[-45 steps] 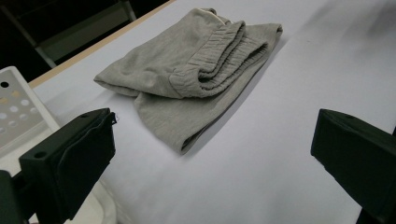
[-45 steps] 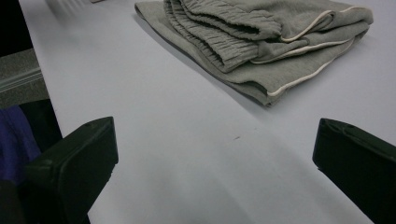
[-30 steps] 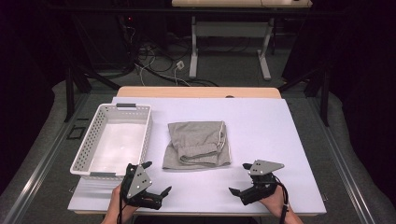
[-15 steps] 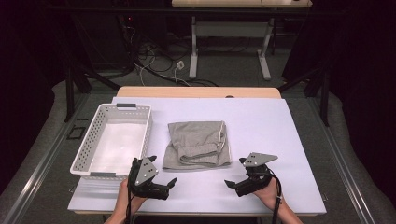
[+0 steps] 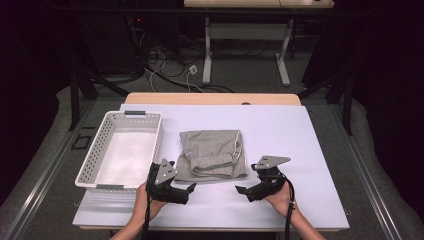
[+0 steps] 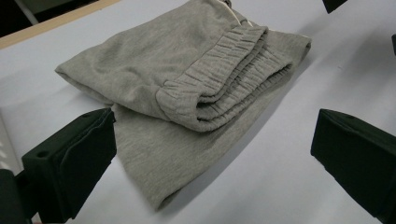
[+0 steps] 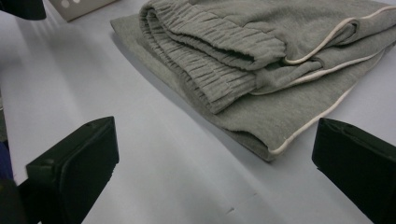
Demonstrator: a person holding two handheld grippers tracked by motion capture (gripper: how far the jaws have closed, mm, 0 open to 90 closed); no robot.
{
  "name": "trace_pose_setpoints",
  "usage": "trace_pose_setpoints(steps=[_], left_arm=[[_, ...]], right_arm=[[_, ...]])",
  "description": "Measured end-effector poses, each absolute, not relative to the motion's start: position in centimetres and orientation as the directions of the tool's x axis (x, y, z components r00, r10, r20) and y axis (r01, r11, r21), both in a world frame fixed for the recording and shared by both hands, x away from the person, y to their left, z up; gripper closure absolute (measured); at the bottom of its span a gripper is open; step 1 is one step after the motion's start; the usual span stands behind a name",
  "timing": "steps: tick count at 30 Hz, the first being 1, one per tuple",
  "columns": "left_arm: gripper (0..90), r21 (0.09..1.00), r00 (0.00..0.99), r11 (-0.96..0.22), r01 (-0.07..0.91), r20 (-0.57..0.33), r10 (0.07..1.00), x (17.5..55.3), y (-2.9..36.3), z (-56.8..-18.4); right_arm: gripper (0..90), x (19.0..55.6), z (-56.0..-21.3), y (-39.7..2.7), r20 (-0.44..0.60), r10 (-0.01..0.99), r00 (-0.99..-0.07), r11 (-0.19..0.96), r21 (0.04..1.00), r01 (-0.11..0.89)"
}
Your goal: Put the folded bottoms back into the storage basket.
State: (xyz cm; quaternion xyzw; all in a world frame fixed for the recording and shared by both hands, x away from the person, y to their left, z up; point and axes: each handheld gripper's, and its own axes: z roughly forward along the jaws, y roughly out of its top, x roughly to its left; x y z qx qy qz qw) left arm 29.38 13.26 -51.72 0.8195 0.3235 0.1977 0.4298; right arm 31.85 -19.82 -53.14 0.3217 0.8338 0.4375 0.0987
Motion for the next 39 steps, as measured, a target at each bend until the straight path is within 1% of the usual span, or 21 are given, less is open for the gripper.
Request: trace_pose_setpoints(steps=[2,4,6,9,22,30,39], left_arm=[[0.1,0.831,0.717,-0.425,0.358,0.047,0.695,30.0,12.8,-51.8],[0.0,0.83,0.715,-0.437,0.346,0.068,0.696,30.4,12.5,-51.8],[0.0,0.831,0.716,-0.426,0.358,0.049,0.696,30.9,12.4,-51.9],[0.0,0.828,0.713,-0.424,0.367,0.042,0.7,31.5,12.2,-51.9],[0.0,0.818,0.687,-0.414,0.401,0.031,0.726,33.7,11.7,-51.7],[0.0,0.81,0.666,-0.403,0.426,0.021,0.746,35.3,11.4,-51.9],[0.0,0.799,0.643,-0.395,0.454,0.013,0.766,36.8,11.1,-52.1]], right_arm=[[0.0,32.1,-53.1,-19.6,0.117,0.625,-0.772,0.41,0.792,0.452],[0.1,32.4,-53.1,-19.4,0.125,0.625,-0.771,0.412,0.786,0.461],[0.1,32.7,-53.0,-19.3,0.132,0.626,-0.768,0.407,0.785,0.467],[0.1,33.1,-52.9,-19.2,0.135,0.63,-0.765,0.404,0.784,0.471],[1.1,35.2,-53.2,-18.8,0.136,0.665,-0.735,0.393,0.773,0.498],[0.8,36.6,-53.5,-18.7,0.173,0.685,-0.707,0.36,0.764,0.535],[1.0,37.8,-53.6,-18.4,0.189,0.705,-0.684,0.339,0.758,0.558]])
